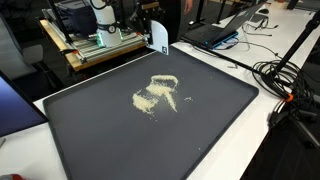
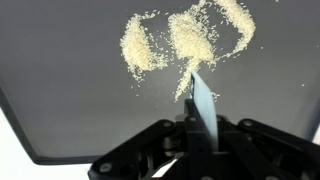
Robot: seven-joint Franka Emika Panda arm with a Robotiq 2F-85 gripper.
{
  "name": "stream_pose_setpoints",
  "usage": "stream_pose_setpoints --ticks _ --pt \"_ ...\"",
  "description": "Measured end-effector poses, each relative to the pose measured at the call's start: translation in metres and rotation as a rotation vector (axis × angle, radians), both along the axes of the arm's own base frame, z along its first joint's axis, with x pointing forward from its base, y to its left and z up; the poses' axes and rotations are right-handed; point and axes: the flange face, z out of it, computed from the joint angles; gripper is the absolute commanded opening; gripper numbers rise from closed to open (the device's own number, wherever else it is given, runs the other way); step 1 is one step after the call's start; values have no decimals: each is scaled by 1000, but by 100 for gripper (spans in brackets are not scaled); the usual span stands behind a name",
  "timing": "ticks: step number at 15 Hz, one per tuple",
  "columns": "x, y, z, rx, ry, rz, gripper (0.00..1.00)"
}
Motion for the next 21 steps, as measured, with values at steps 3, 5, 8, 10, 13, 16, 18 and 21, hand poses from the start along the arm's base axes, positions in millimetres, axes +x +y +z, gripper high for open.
stream_pose_setpoints --ticks 3,5,8,10,13,16,18,21 --pt "-4 2 -4 -79 12 -31 1" --pt "-9 3 -7 -118 22 -48 1" --pt "-14 5 -12 -144 33 -63 1" --pt "-16 5 -15 -143 40 -73 1" --pt "-21 5 -23 -138 53 -99 1" --pt "-24 6 -29 -137 65 -117 1" --pt "-26 5 -32 -139 64 -126 1" --pt "-26 0 -35 -131 53 -129 1"
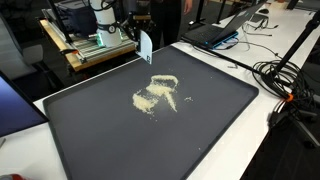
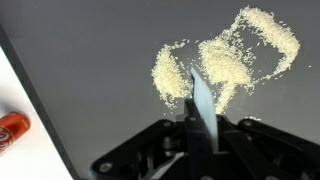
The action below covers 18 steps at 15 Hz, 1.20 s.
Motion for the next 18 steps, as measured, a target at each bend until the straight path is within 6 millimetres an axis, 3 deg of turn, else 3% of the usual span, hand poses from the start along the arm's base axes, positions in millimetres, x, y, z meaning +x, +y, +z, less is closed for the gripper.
stream_pose_setpoints --ticks 6,14,18 --pt "1 -31 -6 112 -51 10 4" --pt "2 -28 -8 114 -46 15 1" --pt "2 -49 -17 207 -28 30 1"
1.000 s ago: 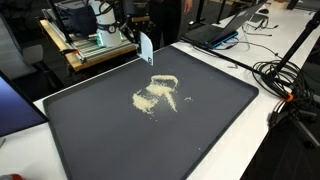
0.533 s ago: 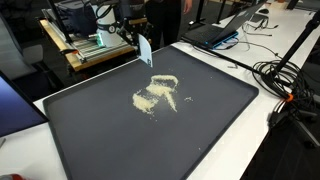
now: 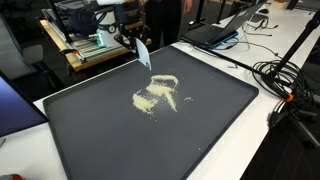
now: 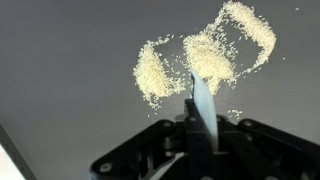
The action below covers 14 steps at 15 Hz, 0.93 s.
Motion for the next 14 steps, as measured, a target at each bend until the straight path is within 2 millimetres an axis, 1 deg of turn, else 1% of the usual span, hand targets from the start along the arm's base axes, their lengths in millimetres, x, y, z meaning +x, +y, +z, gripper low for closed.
stream_pose_setpoints --ticks 7,10,14 --pt "-6 -61 -24 220 6 16 1" --pt "-14 -83 -41 296 -23 -24 1" --pt "-28 -106 -64 403 -78 -113 1"
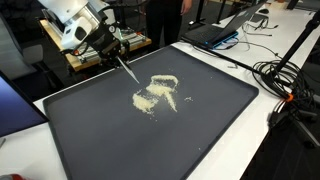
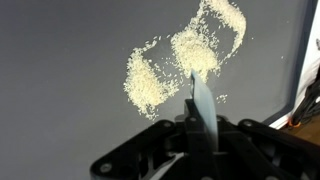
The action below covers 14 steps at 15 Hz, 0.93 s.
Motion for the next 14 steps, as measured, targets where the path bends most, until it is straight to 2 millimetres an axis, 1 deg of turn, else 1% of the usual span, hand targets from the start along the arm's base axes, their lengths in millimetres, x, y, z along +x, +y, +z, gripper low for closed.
stream_pose_setpoints --ticks 3,6,9,14 --pt "-16 -13 -16 110 -24 -65 1" --pt "-33 -21 -28 202 -24 -99 1" --pt "-48 -25 -39 262 -17 -129 1" --pt "-69 -23 -57 372 -14 -174 1"
